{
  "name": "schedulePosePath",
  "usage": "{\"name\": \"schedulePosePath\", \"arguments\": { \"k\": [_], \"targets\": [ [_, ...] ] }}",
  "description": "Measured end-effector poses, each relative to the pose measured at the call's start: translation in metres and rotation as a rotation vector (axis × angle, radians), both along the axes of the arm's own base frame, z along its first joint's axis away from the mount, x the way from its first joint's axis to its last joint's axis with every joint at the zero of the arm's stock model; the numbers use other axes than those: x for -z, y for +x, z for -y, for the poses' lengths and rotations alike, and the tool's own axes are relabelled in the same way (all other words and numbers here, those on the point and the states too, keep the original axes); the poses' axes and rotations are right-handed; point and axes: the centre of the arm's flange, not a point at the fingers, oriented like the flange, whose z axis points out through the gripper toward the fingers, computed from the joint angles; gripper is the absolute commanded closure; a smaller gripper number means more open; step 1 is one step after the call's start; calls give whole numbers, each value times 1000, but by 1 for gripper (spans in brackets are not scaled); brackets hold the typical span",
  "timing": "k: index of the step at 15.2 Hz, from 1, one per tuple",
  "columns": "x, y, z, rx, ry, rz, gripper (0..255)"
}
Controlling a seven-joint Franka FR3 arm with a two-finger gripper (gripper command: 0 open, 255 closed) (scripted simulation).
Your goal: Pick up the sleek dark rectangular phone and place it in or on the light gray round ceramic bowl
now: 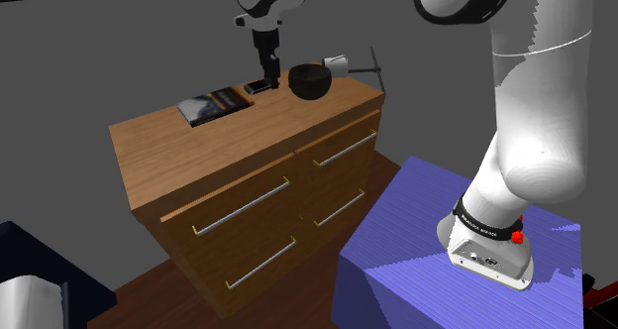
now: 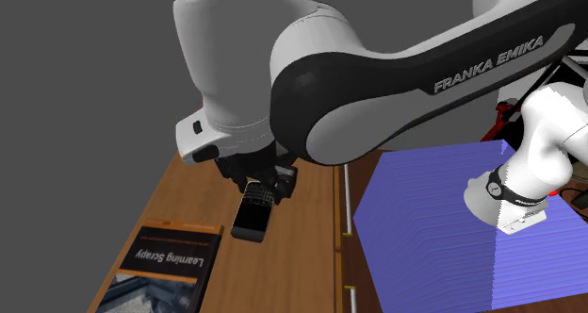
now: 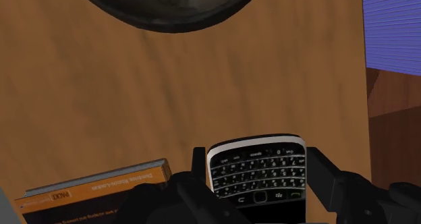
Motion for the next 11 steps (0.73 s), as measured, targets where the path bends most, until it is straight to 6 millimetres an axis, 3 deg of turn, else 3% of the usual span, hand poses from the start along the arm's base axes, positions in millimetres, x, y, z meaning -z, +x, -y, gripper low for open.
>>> {"name": "schedulePosePath", "arguments": {
  "k": [11],
  "targets": [
    [-59, 0, -1, 0, 0, 0, 255]
  ]
}}
